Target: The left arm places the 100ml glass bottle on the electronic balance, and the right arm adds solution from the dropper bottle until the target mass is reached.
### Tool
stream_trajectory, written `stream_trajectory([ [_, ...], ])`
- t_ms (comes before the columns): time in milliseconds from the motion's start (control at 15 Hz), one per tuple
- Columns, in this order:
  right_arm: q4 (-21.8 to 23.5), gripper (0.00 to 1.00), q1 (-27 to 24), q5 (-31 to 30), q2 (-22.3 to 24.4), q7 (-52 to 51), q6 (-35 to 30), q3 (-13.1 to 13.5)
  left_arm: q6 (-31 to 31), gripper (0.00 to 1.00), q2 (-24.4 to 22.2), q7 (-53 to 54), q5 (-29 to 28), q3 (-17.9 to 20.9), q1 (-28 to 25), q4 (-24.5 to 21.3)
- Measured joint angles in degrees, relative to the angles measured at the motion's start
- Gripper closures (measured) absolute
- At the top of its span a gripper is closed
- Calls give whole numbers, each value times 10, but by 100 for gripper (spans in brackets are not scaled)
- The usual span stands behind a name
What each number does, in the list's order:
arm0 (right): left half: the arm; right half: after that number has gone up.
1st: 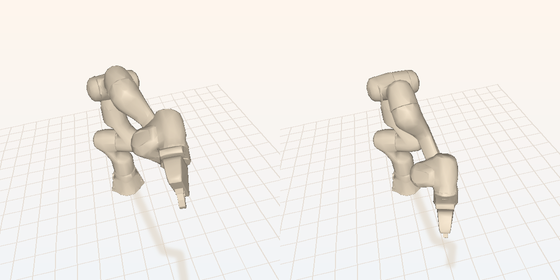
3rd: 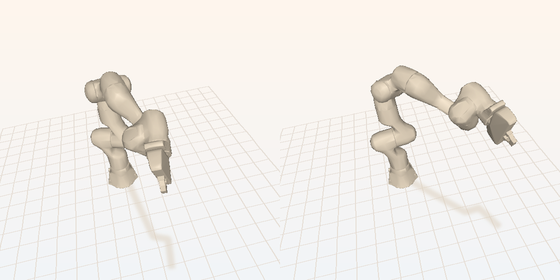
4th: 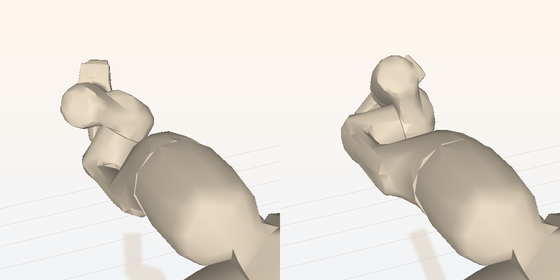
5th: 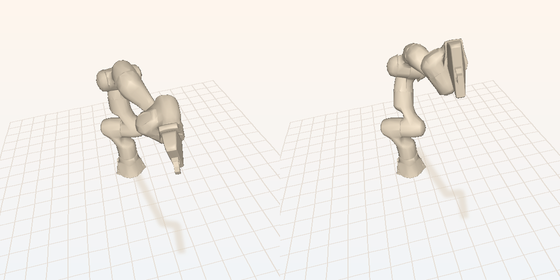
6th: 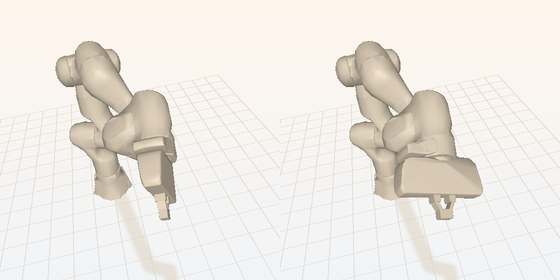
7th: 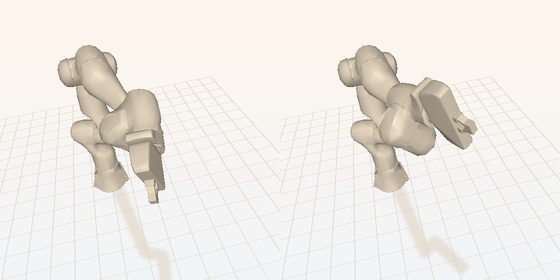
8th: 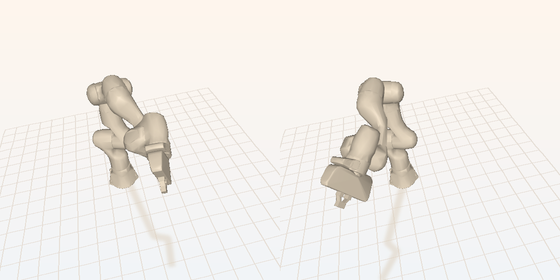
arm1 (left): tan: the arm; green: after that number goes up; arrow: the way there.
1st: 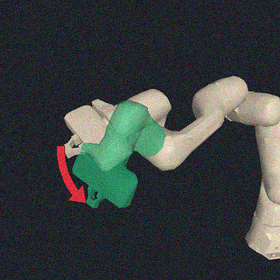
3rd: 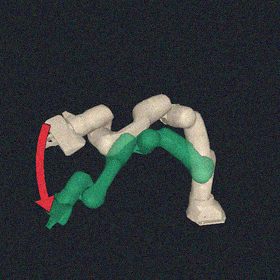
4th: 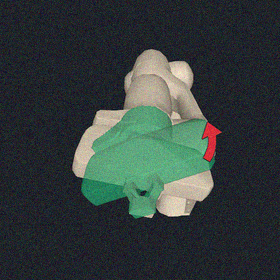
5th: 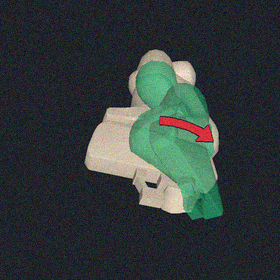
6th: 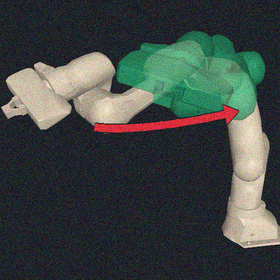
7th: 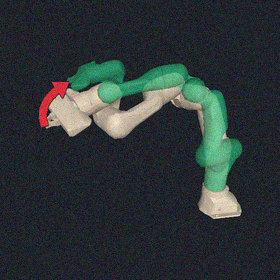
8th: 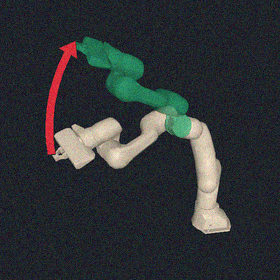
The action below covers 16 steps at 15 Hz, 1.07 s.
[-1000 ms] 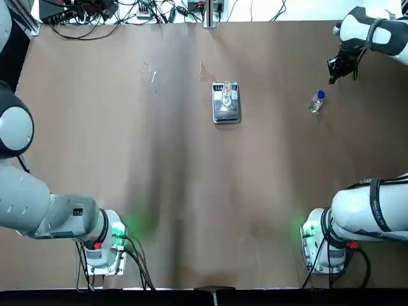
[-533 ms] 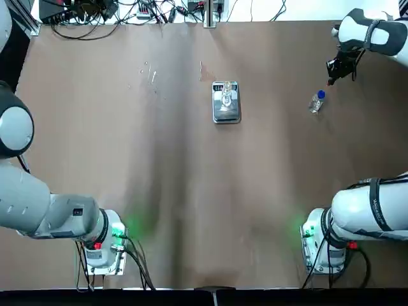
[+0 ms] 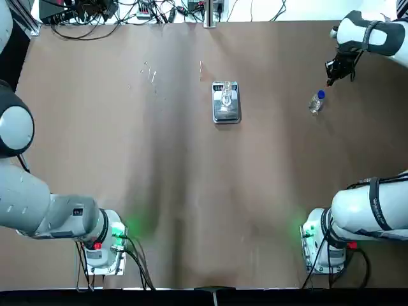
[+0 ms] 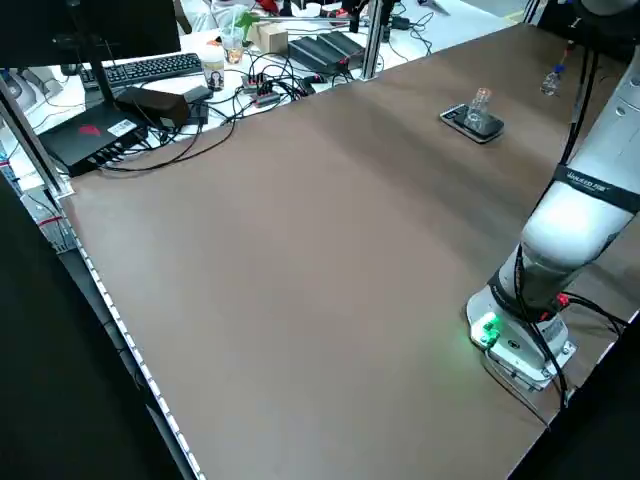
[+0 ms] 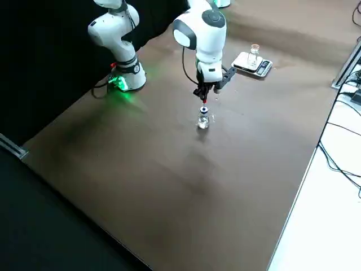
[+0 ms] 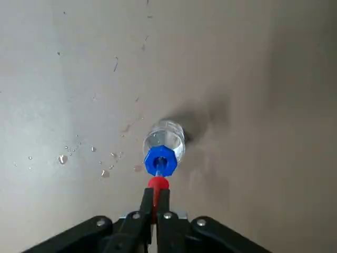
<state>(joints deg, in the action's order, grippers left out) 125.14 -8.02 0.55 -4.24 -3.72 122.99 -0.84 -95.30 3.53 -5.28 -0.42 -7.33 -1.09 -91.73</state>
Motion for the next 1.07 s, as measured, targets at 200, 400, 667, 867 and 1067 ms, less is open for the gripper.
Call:
stream_trajectory([
  [200, 0, 94, 1, 0, -3, 0, 1, 0, 0, 0, 0, 0, 0, 0, 0, 0],
  [400, 0, 90, 3, -1, -5, 0, 2, 0, 0, 0, 1, 0, 0, 0, 0, 0],
  [667, 0, 84, 3, -1, -5, 0, 2, 0, 0, 0, 1, 0, 0, 0, 1, 0],
  [867, 0, 72, 4, -1, -5, 0, 2, 0, 0, 0, 1, 0, 0, 0, 1, 0],
  [1067, 0, 55, 4, -1, -5, -1, -2, 0, 0, 0, 3, 0, 0, 0, 1, 0],
])
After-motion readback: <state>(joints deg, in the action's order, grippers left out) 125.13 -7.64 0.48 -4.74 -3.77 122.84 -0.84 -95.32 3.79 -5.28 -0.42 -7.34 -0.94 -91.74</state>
